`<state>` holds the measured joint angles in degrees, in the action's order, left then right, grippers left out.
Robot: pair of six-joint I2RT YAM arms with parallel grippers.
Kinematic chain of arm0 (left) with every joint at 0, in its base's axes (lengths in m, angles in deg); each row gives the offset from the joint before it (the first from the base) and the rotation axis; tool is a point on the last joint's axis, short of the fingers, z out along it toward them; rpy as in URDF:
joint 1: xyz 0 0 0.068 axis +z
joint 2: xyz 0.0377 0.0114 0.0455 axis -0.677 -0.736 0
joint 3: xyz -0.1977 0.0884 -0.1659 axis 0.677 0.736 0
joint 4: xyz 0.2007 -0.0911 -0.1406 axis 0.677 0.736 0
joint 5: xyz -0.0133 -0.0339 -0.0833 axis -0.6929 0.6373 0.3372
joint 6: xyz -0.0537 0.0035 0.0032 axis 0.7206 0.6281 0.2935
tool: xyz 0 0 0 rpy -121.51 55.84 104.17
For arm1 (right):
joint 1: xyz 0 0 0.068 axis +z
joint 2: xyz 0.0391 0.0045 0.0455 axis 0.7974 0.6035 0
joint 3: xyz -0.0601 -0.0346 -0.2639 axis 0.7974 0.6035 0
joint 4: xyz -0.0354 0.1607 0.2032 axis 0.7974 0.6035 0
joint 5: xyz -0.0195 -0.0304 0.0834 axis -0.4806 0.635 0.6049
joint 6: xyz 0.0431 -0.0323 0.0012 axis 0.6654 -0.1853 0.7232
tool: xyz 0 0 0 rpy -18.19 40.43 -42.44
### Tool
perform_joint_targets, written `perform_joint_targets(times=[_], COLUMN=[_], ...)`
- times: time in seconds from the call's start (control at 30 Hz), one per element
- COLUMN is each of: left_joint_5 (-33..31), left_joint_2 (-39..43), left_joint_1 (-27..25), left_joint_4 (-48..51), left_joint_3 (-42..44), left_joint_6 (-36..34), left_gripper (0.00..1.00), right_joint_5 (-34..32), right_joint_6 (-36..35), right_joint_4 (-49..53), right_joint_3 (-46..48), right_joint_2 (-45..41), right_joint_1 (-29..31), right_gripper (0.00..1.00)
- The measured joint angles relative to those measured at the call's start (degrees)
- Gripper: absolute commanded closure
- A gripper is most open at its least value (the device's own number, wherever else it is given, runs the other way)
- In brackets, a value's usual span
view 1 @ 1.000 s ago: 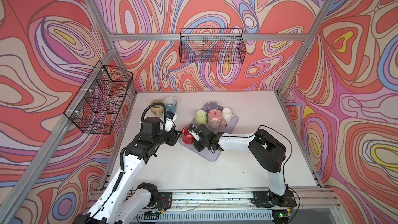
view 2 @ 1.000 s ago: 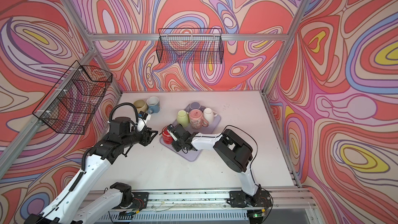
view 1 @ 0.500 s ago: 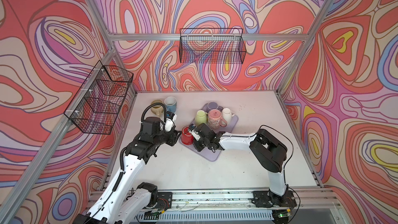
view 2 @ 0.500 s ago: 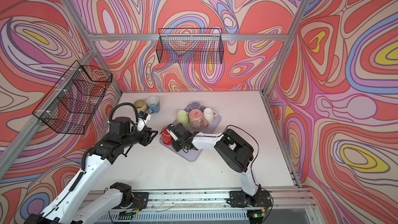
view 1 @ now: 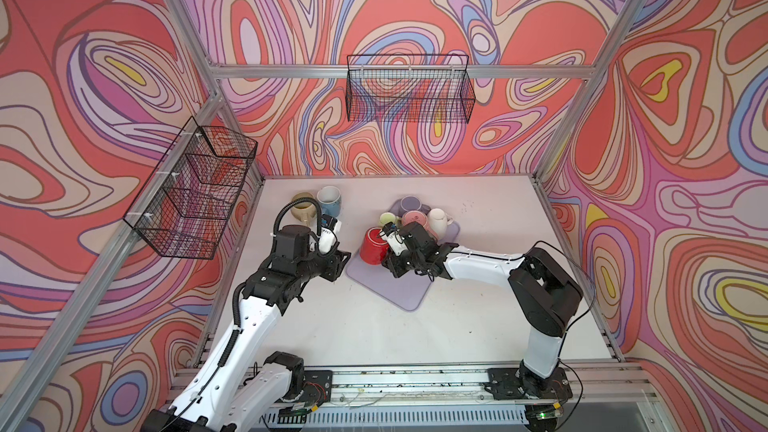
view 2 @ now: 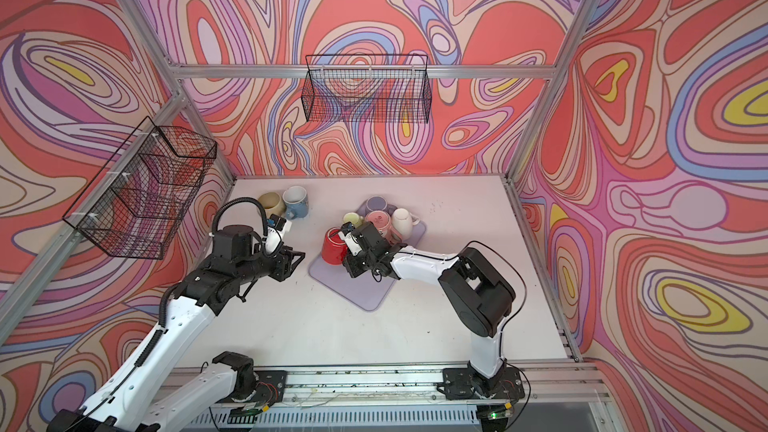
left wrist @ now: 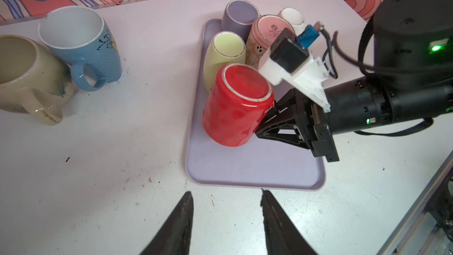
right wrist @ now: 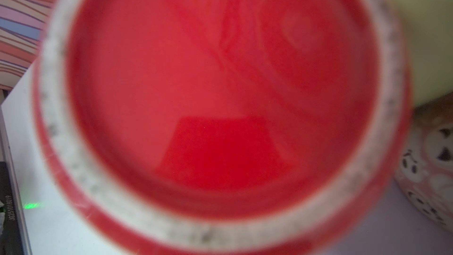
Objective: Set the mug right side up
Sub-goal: 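Lift the red mug and rotate it toward the left gripper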
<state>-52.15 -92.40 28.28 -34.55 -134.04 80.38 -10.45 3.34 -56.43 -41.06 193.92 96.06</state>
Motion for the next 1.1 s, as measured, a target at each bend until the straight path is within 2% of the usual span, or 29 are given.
perform_joint_targets(times=[0.27, 0.57, 0.77, 1.1], left_joint_5=[1.99, 6.97, 12.0, 21.33], left_joint_2=[-2.01, -3.39, -6.67, -12.59], left_joint_1=[0.0, 0.0, 0.0, -0.22], left_joint_4=[-1.33, -9.07, -20.46, -39.74], left_joint_3=[-0.44, -0.44, -0.2, 0.59], left_joint_6=[2.62, 8.63, 15.3, 26.86], left_gripper=[0.52, 0.51, 0.51, 0.5], right_joint_5=[7.56, 16.83, 21.29, 28.87], right_joint_6=[4.63, 12.41, 18.6, 28.85], right_joint_4=[-4.31, -13.84, -22.16, -36.54], right_joint_3=[4.09, 8.92, 11.08, 12.59], right_joint_2=[-5.27, -12.9, -14.86, -15.39], right_joint_1=[-4.52, -12.15, -16.02, -18.4], right_gripper=[0.99, 0.99, 1.0, 1.0])
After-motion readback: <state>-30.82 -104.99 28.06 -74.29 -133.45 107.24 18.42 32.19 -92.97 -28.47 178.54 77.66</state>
